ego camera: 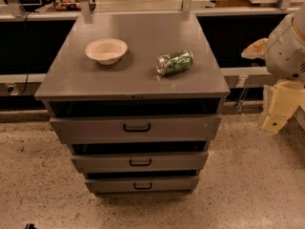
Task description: Open top drawer
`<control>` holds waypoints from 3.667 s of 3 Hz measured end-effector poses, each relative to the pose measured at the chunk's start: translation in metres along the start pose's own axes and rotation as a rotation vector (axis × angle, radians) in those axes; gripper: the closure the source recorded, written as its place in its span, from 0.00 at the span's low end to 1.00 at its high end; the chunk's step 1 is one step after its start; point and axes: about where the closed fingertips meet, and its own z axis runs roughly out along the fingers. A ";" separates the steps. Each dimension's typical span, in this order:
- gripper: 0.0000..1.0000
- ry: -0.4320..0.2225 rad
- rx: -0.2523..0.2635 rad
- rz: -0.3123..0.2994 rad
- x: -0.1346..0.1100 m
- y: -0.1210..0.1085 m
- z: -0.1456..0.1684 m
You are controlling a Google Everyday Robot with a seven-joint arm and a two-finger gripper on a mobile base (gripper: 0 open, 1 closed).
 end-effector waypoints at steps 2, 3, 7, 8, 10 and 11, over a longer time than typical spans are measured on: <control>0.00 -0.324 -0.051 -0.099 -0.028 0.023 0.097; 0.00 -0.393 0.045 -0.100 -0.030 0.012 0.085; 0.00 -0.444 -0.091 -0.219 -0.068 0.048 0.177; 0.00 -0.437 -0.064 -0.247 -0.075 0.037 0.165; 0.00 -0.268 0.058 -0.343 -0.077 0.024 0.196; 0.00 -0.229 0.089 -0.362 -0.072 0.019 0.204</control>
Offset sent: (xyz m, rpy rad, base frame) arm 0.0472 0.0725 -0.0911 0.5796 -0.4163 0.3592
